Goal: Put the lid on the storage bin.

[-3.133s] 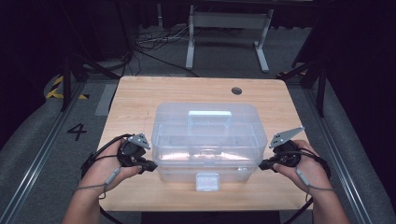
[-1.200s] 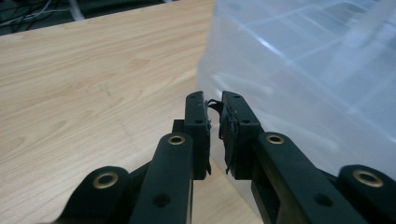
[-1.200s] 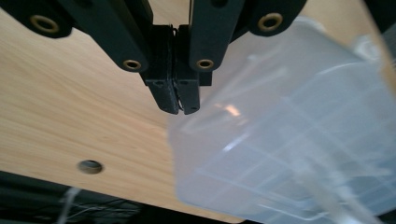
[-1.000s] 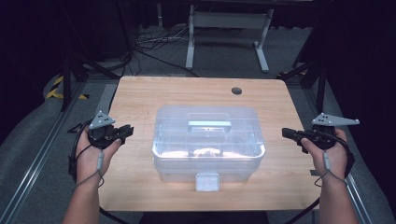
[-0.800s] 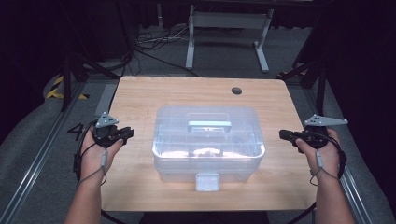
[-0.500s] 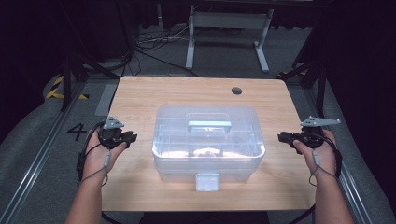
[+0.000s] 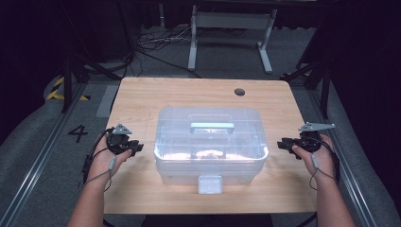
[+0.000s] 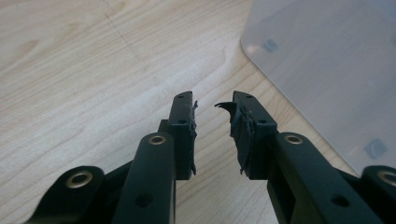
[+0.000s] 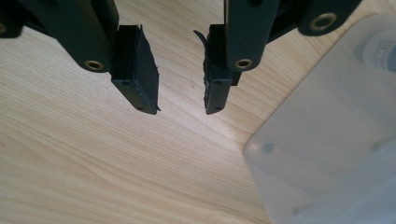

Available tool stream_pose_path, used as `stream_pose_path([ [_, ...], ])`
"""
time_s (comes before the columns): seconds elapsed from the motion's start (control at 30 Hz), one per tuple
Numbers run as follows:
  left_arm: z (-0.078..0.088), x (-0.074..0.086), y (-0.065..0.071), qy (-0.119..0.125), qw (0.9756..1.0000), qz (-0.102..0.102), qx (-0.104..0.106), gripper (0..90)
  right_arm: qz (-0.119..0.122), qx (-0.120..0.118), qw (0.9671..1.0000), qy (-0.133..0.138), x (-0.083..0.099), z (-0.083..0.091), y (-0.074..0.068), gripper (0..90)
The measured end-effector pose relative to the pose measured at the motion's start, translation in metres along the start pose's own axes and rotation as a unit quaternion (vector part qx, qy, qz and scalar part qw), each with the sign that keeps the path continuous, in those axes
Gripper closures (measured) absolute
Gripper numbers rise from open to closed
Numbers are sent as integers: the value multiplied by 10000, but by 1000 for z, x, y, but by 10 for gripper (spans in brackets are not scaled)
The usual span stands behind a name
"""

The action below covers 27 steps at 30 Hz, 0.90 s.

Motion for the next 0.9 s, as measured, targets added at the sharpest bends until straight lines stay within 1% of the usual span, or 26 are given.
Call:
stream_pose_path([
  [0.13, -8, 4, 0, -141, 9999, 14, 66, 667, -1, 11, 10000, -82, 5, -8, 2, 634],
  [0.17, -9, 5, -1, -143, 9999, -10, 46, 667, 20, 33, 9999, -122, 7, -10, 3, 620],
  [0.2, -10, 6, -1, -168, 9998, 41, 68, 665, 31, 47, 9999, -142, 8, -12, 3, 609],
  [0.3, -12, 8, -3, -220, 9997, 41, 107, 661, 44, 75, 9998, -190, 12, -16, 6, 596],
  [0.33, -13, 9, -3, -233, 9996, 71, 111, 651, 60, 96, 9998, -182, 13, -18, 7, 586],
  [0.37, -14, 10, -4, -246, 9996, 48, 97, 640, 16, 93, 9998, -199, 14, -20, 8, 582],
  [0.43, -14, 11, -5, -265, 9996, 20, 88, 638, 19, 108, 9997, -221, 16, -22, 9, 579],
  [0.53, -16, 12, -6, -220, 9997, 26, 110, 628, 30, 137, 9997, -215, 20, -27, 10, 570],
  [0.57, -16, 12, -6, -222, 9997, -2, 102, 624, 38, 137, 9997, -204, 20, -28, 10, 569],
  [0.63, -18, 14, -7, -226, 9997, 22, 102, 622, 72, 155, 9997, -196, 20, -30, 10, 566],
  [0.7, -19, 15, -8, -219, 9997, 6, 66, 615, 86, 179, 9996, -190, 21, -32, 10, 555],
  [0.73, -20, 16, -8, -182, 9998, 19, 55, 606, 140, 217, 9995, -163, 21, -34, 9, 549],
  [0.87, -22, 17, -9, -174, 9998, -4, 19, 599, 148, 238, 9995, -123, 21, -36, 9, 530],
  [0.9, -22, 17, -9, -134, 9999, 30, 20, 598, 149, 257, 9995, -102, 21, -36, 9, 523],
])
Point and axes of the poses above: each handheld gripper's, and its own axes: z roughly backward along the jaws, x roughly out of its underside, y roughly to its right, the point moved 3 cm from there along -z, roughly forward along the jaws, and after that the axes turned 5 degrees about -y, right-handed, at the moved point
